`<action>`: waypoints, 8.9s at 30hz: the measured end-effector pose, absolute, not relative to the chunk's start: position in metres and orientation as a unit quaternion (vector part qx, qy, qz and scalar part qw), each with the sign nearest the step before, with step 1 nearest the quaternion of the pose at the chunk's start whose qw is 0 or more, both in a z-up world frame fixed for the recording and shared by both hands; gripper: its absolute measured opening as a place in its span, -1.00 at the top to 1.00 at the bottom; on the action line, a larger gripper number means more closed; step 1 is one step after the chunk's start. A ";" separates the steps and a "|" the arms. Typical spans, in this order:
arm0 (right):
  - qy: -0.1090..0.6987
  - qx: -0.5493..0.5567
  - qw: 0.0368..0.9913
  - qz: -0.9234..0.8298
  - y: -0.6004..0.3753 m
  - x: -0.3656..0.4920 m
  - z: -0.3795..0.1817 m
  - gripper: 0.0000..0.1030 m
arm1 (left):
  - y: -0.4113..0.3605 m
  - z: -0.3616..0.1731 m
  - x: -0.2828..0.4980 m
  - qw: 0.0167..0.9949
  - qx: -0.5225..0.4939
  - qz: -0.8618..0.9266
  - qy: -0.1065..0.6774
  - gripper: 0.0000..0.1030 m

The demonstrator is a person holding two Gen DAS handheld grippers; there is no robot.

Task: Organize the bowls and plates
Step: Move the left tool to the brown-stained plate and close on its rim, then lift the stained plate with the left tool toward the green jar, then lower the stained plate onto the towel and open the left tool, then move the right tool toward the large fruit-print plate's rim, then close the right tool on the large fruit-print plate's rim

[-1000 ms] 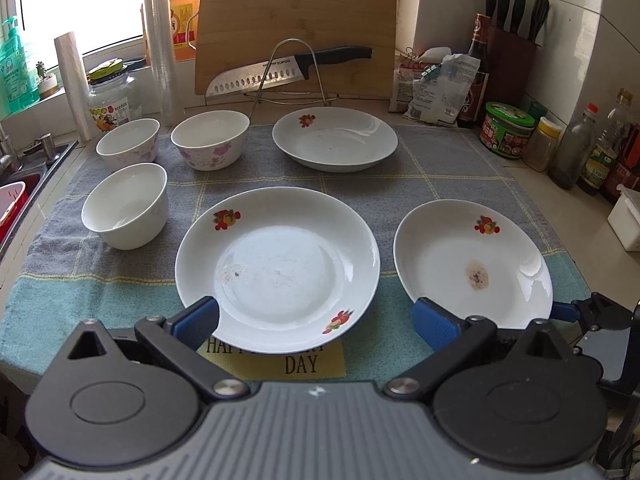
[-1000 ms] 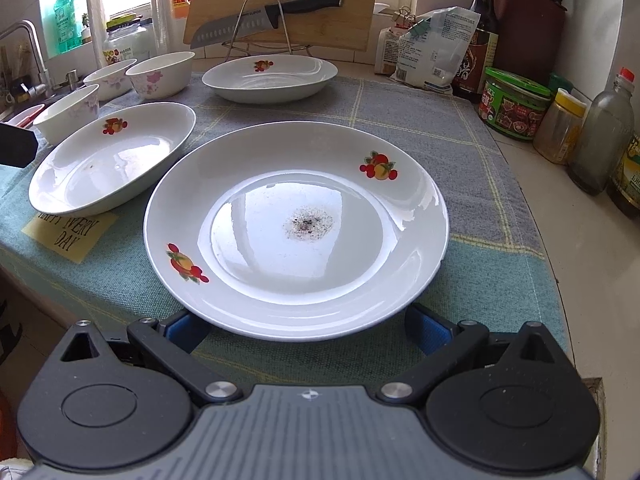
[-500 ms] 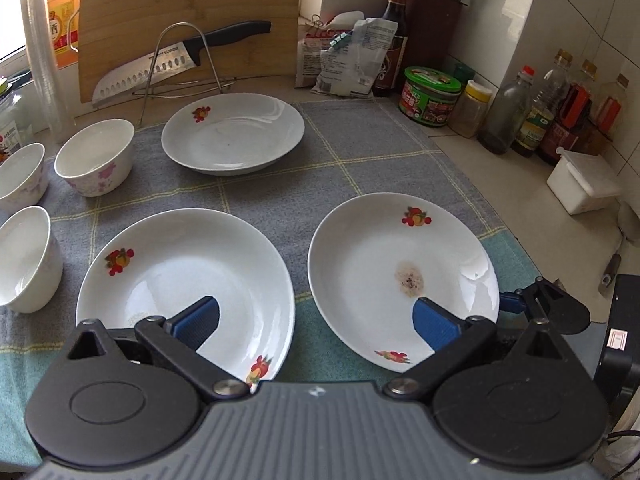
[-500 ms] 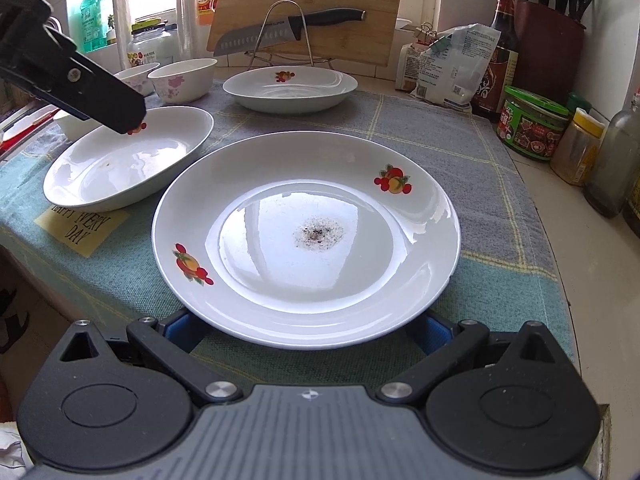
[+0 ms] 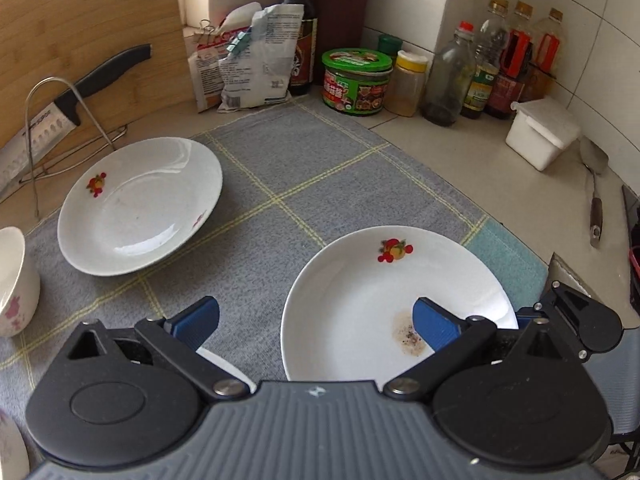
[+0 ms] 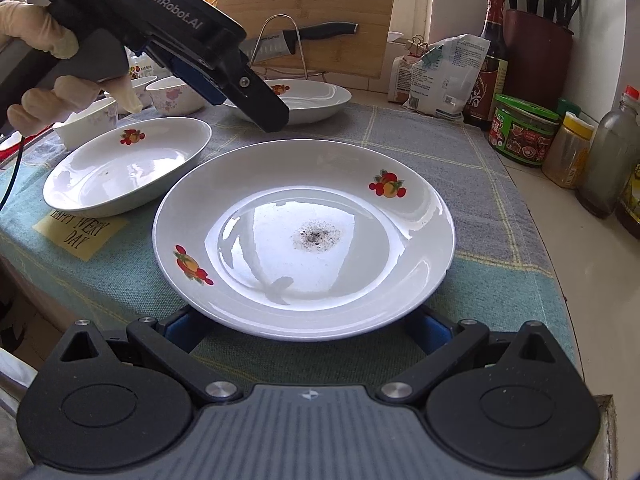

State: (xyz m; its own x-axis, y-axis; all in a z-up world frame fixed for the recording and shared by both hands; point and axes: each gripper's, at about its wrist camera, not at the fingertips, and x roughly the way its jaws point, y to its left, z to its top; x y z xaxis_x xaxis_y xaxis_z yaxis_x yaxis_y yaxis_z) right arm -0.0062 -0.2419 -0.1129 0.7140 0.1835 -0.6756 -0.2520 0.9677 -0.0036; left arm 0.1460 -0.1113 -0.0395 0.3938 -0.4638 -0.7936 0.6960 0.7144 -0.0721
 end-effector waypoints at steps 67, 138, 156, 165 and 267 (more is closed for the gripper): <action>0.394 -0.076 0.905 0.140 -0.242 0.019 -0.089 -1.00 | -0.161 -0.059 0.215 0.670 0.210 -0.487 0.519 -0.33; 0.404 -0.106 0.881 0.221 -0.358 0.160 -0.113 -1.00 | -0.247 -0.094 0.321 0.747 0.157 -0.393 0.513 -0.33; 0.409 -0.115 0.888 0.179 -0.365 0.146 -0.105 -1.00 | -0.234 -0.084 0.308 0.761 0.170 -0.396 0.485 -0.55; 0.405 -0.091 0.901 0.125 -0.368 0.120 -0.082 -1.00 | -0.209 -0.049 0.264 0.800 0.174 -0.392 0.419 -0.71; 0.458 -0.064 0.866 0.190 -0.090 0.102 -0.078 -1.00 | 0.082 -0.119 0.061 0.861 0.143 -0.324 0.365 -1.00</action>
State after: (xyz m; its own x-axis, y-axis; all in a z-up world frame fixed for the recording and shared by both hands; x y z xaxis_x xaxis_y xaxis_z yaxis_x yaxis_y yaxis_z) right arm 0.1018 -0.0903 -0.0783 0.5078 0.2709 -0.8178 -0.3875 0.9196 0.0640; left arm 0.0615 0.0825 -0.1186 0.5234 -0.4532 -0.7215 0.6624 0.7491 0.0100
